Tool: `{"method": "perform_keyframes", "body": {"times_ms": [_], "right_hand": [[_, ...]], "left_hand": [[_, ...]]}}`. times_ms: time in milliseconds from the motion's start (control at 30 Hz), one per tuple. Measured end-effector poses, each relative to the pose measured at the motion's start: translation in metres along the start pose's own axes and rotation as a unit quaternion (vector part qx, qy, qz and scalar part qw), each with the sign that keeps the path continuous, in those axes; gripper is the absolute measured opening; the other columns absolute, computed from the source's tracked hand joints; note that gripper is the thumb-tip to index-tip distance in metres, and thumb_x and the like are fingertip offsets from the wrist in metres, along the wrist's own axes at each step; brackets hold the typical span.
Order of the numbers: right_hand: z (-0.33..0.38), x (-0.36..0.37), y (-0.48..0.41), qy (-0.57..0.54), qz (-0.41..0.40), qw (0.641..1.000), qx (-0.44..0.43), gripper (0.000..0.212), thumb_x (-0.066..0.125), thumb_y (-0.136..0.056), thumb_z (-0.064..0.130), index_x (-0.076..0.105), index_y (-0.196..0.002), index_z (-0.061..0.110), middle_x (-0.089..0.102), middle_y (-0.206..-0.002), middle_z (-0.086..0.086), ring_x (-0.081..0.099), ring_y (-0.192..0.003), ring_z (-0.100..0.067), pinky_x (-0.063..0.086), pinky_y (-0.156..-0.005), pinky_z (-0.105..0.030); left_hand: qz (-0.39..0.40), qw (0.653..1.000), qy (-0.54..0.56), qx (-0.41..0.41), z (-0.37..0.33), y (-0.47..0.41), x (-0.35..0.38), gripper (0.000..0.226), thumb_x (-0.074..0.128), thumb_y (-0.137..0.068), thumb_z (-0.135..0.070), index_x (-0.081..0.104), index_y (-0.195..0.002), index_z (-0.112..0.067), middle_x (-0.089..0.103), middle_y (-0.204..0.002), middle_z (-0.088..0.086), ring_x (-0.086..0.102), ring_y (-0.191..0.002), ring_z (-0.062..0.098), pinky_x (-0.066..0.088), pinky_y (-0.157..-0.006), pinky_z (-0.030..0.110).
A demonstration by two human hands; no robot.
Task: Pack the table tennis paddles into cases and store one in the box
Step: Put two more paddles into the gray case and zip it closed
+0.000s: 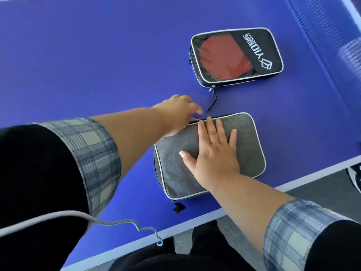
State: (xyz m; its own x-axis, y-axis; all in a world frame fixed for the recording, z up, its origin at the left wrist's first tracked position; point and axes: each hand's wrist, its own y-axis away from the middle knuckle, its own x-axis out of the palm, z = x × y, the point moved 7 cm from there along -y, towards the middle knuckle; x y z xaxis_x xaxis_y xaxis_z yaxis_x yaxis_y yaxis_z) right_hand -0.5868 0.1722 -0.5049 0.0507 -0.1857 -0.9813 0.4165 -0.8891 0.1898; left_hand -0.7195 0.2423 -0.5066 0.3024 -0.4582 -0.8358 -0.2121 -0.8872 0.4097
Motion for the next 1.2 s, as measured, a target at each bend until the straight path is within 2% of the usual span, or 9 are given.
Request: {"method": "perform_keyframes", "body": {"times_ms": [67,167,400,467,633,833,1000,1100,1200], "right_hand": [[-0.001,0.001,0.0,0.0,0.0,1.0,0.004,0.093,0.02,-0.086,0.075,0.015,-0.158,0.016,0.014,-0.167,-0.008,0.007,-0.153,-0.027,0.0,-0.12,-0.06],[-0.001,0.0,0.001,0.004,-0.007,1.0,0.005,0.092,0.023,-0.087,0.074,0.016,-0.158,0.016,0.016,-0.166,-0.007,0.009,-0.153,-0.027,0.001,-0.12,-0.06],[0.0,-0.001,0.002,0.011,-0.025,1.0,0.01,0.09,0.028,-0.087,0.072,0.025,-0.156,0.015,0.024,-0.164,-0.008,0.017,-0.152,-0.027,0.007,-0.119,-0.061],[0.0,-0.001,0.002,0.014,-0.026,1.0,0.009,0.088,0.028,-0.088,0.071,0.024,-0.156,0.016,0.024,-0.164,-0.008,0.017,-0.152,-0.028,0.008,-0.119,-0.062],[0.001,-0.001,0.003,0.029,-0.021,0.999,-0.01,0.074,0.026,-0.091,0.07,0.021,-0.156,0.036,0.022,-0.164,-0.013,0.017,-0.151,-0.035,0.008,-0.118,-0.064],[0.0,0.001,0.002,0.048,-0.021,0.999,-0.013,0.07,0.023,-0.091,0.071,0.022,-0.154,0.041,0.022,-0.164,-0.014,0.016,-0.15,-0.037,0.008,-0.117,-0.066],[-0.001,0.003,0.001,0.045,-0.028,0.998,-0.016,0.071,0.02,-0.091,0.073,0.019,-0.154,0.042,0.021,-0.164,-0.012,0.017,-0.15,-0.036,0.009,-0.117,-0.065],[-0.002,0.003,0.001,0.039,-0.036,0.998,-0.018,0.071,0.02,-0.09,0.073,0.02,-0.154,0.043,0.021,-0.164,-0.012,0.016,-0.15,-0.036,0.008,-0.117,-0.065],[-0.002,0.003,0.001,0.034,-0.04,0.998,-0.021,0.072,0.019,-0.09,0.073,0.021,-0.154,0.042,0.02,-0.164,-0.013,0.015,-0.15,-0.036,0.007,-0.117,-0.066]], "left_hand": [[0.033,0.995,-0.052,0.074,-0.009,-0.009,0.0,0.038,0.046,-0.101,-0.039,0.043,-0.137,-0.051,0.041,-0.14,-0.01,0.036,-0.127,0.022,0.047,-0.089,0.05],[0.03,0.985,-0.094,0.145,-0.018,-0.015,-0.005,0.031,0.049,-0.099,-0.037,0.054,-0.128,-0.046,0.047,-0.134,-0.009,0.041,-0.12,0.021,0.05,-0.084,0.051],[0.008,0.979,-0.12,0.162,-0.014,-0.014,-0.001,0.018,0.045,-0.1,-0.027,0.058,-0.112,-0.03,0.054,-0.117,-0.006,0.043,-0.111,0.02,0.044,-0.077,0.04],[0.0,0.984,-0.101,0.149,-0.007,-0.011,-0.004,0.011,0.045,-0.099,-0.026,0.055,-0.1,-0.031,0.056,-0.109,-0.006,0.046,-0.108,0.02,0.046,-0.08,0.042],[-0.019,0.995,-0.057,0.085,0.029,0.017,-0.003,0.011,0.044,-0.098,-0.026,0.052,-0.094,-0.03,0.055,-0.098,-0.006,0.048,-0.103,0.021,0.05,-0.079,0.046],[-0.064,0.998,-0.006,0.009,0.065,0.055,0.013,0.015,0.043,-0.101,-0.027,0.057,-0.099,-0.025,0.058,-0.101,-0.004,0.05,-0.1,0.022,0.047,-0.082,0.041],[-0.149,0.985,0.06,-0.068,0.075,0.103,0.031,0.019,0.048,-0.101,-0.028,0.062,-0.107,-0.017,0.064,-0.104,0.004,0.055,-0.101,0.029,0.043,-0.088,0.039],[-0.209,0.97,0.069,-0.103,0.062,0.145,0.05,0.023,0.051,-0.101,-0.027,0.064,-0.1,-0.008,0.064,-0.095,0.012,0.056,-0.094,0.036,0.041,-0.088,0.04],[-0.229,0.961,0.074,-0.138,0.039,0.175,0.072,0.027,0.054,-0.101,-0.026,0.063,-0.092,-0.002,0.063,-0.088,0.016,0.057,-0.086,0.039,0.043,-0.083,0.044]]}}
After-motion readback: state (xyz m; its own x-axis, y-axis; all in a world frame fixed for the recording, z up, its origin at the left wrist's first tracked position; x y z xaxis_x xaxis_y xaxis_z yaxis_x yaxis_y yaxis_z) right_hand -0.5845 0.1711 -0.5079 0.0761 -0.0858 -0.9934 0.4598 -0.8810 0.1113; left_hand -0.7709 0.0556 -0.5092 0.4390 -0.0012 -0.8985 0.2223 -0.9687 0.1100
